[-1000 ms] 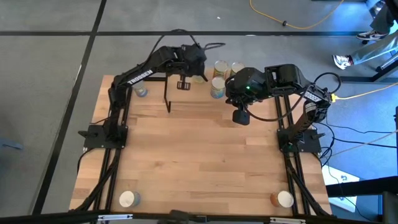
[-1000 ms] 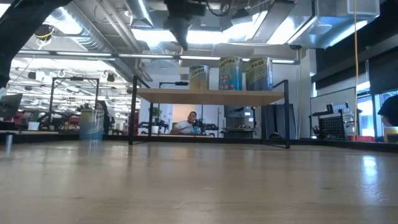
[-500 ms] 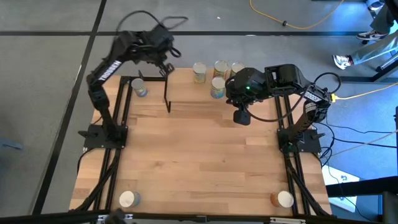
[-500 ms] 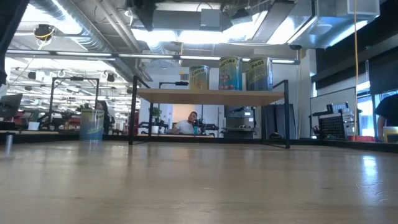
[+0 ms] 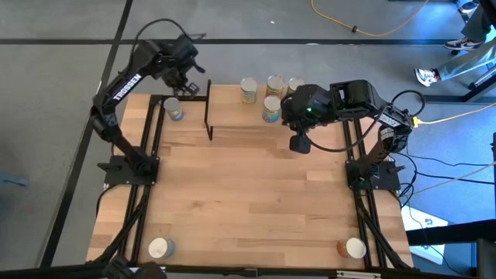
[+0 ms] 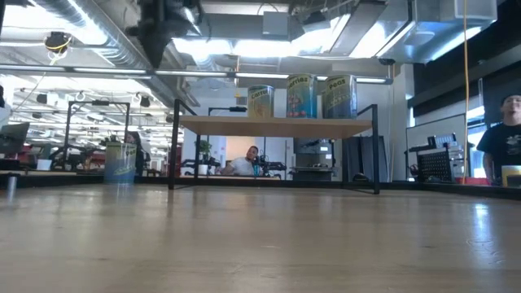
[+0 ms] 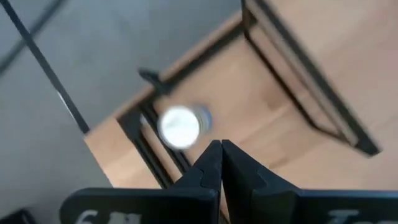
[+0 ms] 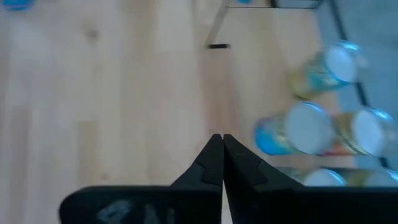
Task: Pick and place cans onto a shelf
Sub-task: Put the canned peas on the shelf
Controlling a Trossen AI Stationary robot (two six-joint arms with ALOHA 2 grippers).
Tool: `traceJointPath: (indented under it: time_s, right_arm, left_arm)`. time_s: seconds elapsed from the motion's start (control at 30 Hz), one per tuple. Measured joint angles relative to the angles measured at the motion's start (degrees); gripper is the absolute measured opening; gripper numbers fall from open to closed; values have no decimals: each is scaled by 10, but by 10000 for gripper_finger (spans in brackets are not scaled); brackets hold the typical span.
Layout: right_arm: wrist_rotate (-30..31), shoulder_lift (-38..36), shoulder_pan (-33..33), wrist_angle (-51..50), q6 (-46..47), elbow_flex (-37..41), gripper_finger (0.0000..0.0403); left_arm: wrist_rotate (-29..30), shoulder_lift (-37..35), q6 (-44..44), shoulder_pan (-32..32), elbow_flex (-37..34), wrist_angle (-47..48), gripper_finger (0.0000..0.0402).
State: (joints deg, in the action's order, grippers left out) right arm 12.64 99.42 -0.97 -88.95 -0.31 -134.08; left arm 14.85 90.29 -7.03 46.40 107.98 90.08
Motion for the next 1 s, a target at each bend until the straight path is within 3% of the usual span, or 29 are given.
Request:
traceJointPath:
  time_s: [0.1, 0.33, 0.5, 0.63, 0.8, 1.0]
  right_arm:
    - [34, 0, -1, 0, 6, 0, 5]
    - [38, 0, 0, 0, 14, 0, 5]
    - [38, 0, 0, 0, 14, 0, 5]
    - [37, 0, 0, 0, 14, 0, 5]
    - [37, 0, 0, 0, 14, 0, 5]
    - [10, 0, 0, 0, 15, 0, 5]
  left_arm:
    - [-3, -5, 33, 19, -54, 0, 0]
    - [14, -5, 90, 34, -171, -30, 17]
    - [81, -4, 90, 34, -231, -45, 35]
    - [40, -4, 115, 31, -250, -45, 40]
    - [4, -4, 218, 36, -264, -50, 35]
    - [-25, -4, 224, 57, -288, -90, 22]
